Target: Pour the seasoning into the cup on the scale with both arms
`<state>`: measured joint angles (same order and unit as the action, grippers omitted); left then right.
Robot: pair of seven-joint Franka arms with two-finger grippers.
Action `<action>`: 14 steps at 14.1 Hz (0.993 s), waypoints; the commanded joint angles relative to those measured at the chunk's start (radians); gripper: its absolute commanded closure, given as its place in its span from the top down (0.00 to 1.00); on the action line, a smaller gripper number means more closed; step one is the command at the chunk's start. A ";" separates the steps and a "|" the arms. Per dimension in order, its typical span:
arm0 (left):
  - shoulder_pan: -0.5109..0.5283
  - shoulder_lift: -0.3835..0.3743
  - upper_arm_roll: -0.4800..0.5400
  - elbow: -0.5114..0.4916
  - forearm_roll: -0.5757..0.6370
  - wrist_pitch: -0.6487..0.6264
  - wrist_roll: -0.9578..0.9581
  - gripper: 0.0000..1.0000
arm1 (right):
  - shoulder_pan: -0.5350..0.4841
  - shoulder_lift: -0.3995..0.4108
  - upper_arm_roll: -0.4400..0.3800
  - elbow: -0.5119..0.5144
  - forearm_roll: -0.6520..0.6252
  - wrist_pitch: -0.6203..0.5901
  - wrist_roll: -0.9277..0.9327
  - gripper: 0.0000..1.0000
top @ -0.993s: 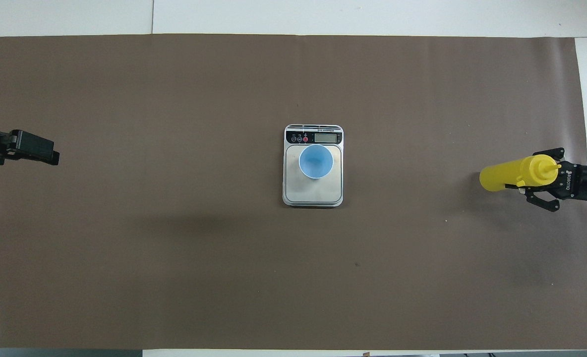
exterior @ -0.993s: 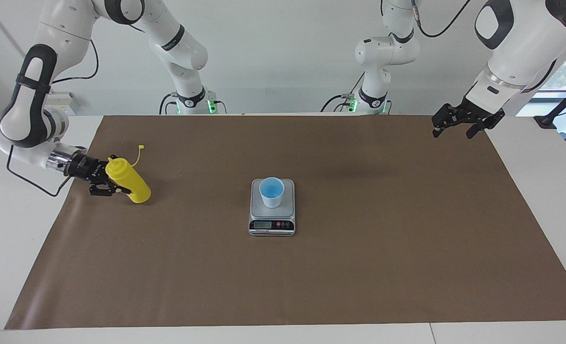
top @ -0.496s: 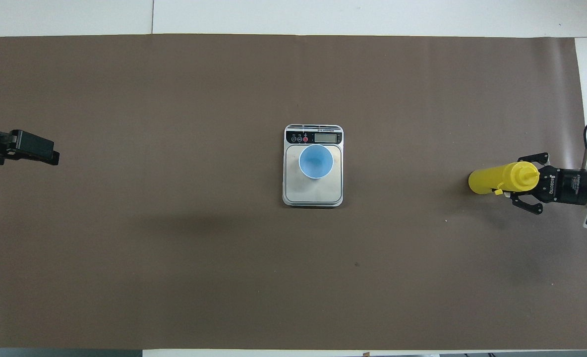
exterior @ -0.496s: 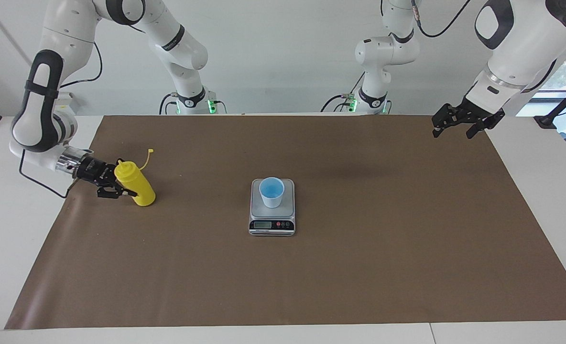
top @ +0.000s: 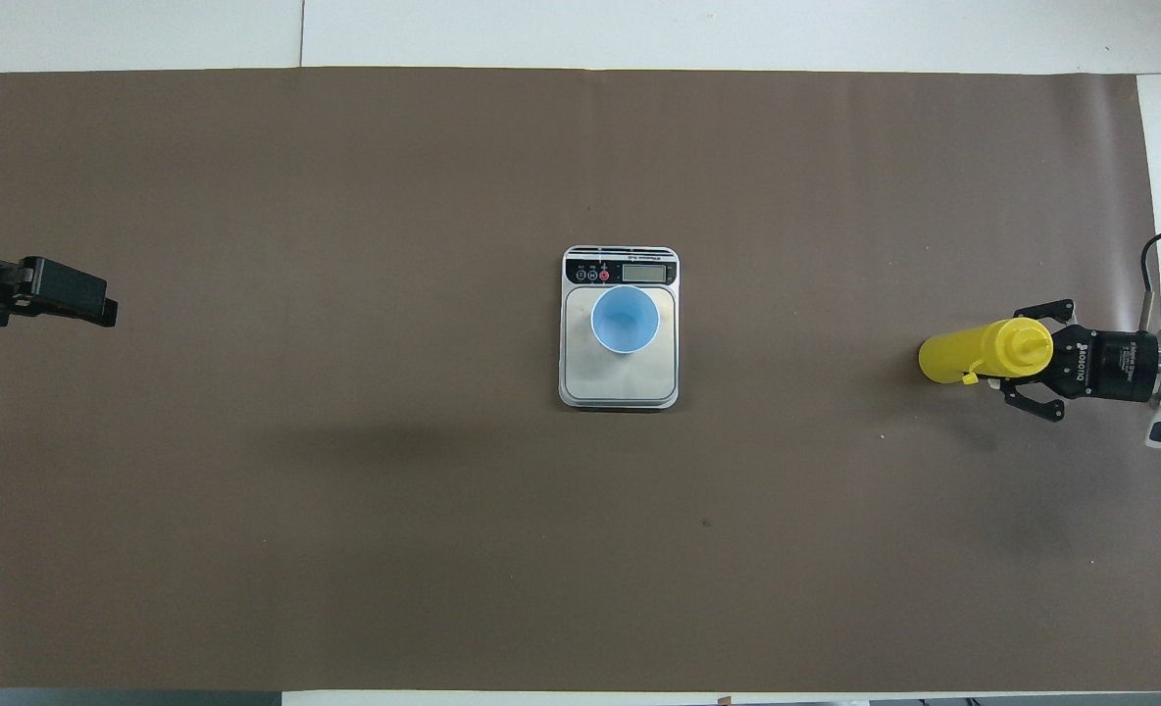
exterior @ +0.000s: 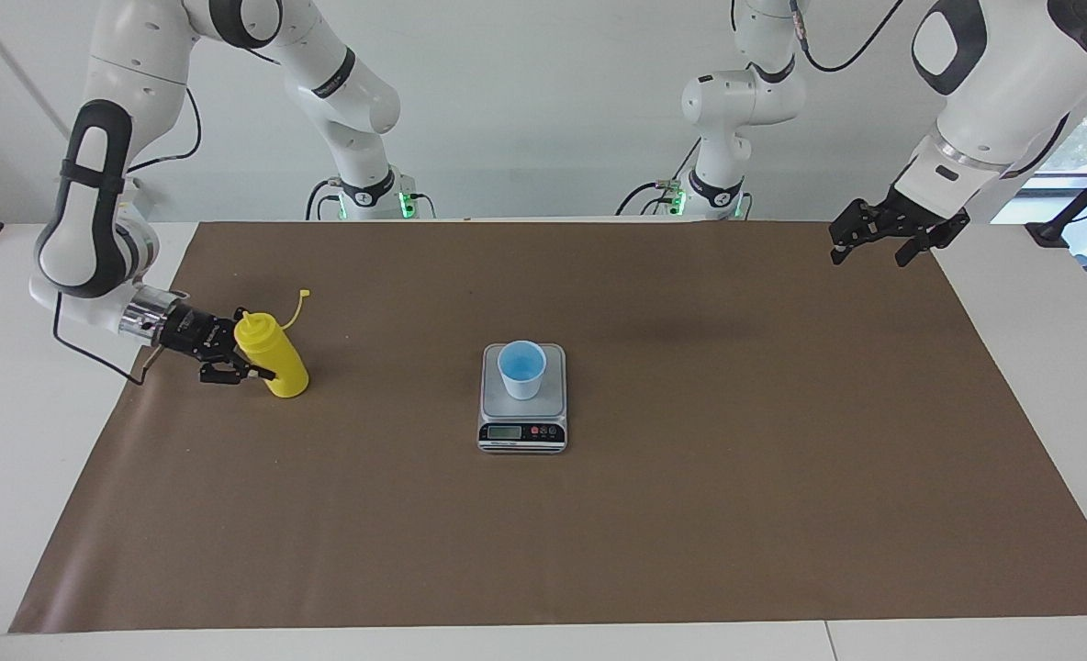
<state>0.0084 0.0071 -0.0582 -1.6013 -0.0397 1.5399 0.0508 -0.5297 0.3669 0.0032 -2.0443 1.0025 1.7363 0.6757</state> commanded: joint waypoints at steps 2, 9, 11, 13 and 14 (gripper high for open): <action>0.005 -0.024 0.001 -0.023 -0.012 0.002 0.007 1.00 | -0.012 -0.019 0.004 -0.016 0.002 0.012 -0.015 1.00; 0.005 -0.024 0.001 -0.023 -0.012 0.002 0.006 1.00 | -0.117 -0.022 0.003 0.013 -0.082 -0.116 -0.021 1.00; 0.005 -0.024 0.001 -0.023 -0.012 0.002 0.006 1.00 | -0.159 -0.017 0.004 0.065 -0.152 -0.170 -0.028 1.00; 0.005 -0.024 0.001 -0.023 -0.012 0.002 0.006 1.00 | -0.167 -0.013 0.003 0.145 -0.205 -0.227 -0.027 1.00; 0.005 -0.024 0.001 -0.023 -0.012 0.002 0.006 1.00 | -0.165 -0.013 0.004 0.195 -0.244 -0.247 -0.028 1.00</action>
<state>0.0084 0.0071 -0.0582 -1.6013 -0.0397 1.5399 0.0508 -0.6940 0.3546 -0.0042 -1.9358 0.8234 1.5305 0.6576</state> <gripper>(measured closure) 0.000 0.000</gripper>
